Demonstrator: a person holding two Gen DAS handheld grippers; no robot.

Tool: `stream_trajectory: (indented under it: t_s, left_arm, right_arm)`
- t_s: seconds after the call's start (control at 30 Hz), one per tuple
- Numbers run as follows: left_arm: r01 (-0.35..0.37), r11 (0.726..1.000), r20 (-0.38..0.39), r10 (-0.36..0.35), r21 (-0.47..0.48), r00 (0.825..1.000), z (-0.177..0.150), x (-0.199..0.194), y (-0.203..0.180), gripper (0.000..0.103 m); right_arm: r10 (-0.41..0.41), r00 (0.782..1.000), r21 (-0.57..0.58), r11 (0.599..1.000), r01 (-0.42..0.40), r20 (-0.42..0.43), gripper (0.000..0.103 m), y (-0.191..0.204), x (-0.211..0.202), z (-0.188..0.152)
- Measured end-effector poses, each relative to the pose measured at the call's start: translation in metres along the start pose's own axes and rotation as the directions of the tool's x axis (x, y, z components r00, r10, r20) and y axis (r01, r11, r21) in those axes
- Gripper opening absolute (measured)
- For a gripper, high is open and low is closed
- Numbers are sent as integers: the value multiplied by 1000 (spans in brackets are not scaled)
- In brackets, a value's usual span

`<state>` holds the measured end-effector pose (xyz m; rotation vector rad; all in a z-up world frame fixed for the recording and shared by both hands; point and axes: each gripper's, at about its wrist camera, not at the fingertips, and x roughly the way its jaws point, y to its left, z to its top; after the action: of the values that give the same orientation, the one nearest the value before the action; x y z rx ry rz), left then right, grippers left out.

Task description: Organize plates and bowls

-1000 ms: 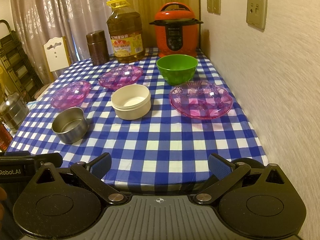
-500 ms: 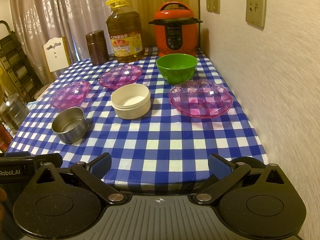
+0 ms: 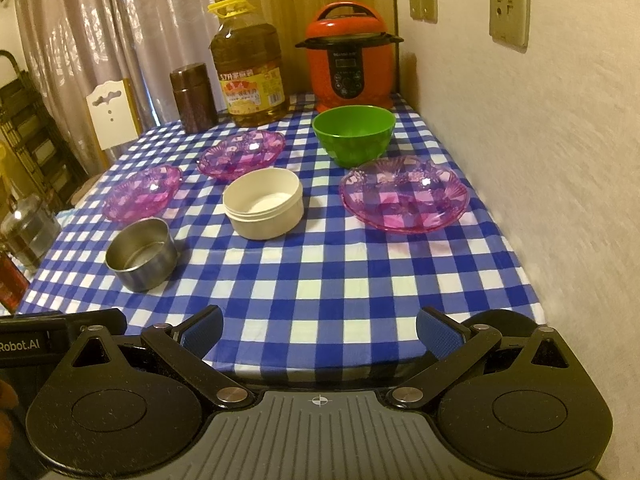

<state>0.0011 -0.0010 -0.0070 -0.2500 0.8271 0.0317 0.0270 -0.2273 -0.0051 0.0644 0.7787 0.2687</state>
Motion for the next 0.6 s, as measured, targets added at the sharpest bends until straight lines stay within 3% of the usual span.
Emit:
stream_trajectory:
  t_s: [0.33, 0.6]
  left_arm:
    - [-3, 998, 35, 5, -67, 999, 28, 6, 27, 94]
    - [-14, 985, 130, 37, -171, 991, 86, 6, 84, 94]
  right_arm:
    - [67, 998, 38, 997, -67, 15, 102, 10, 23, 20]
    - [187, 982, 16, 982, -187, 38, 102, 45, 59, 66]
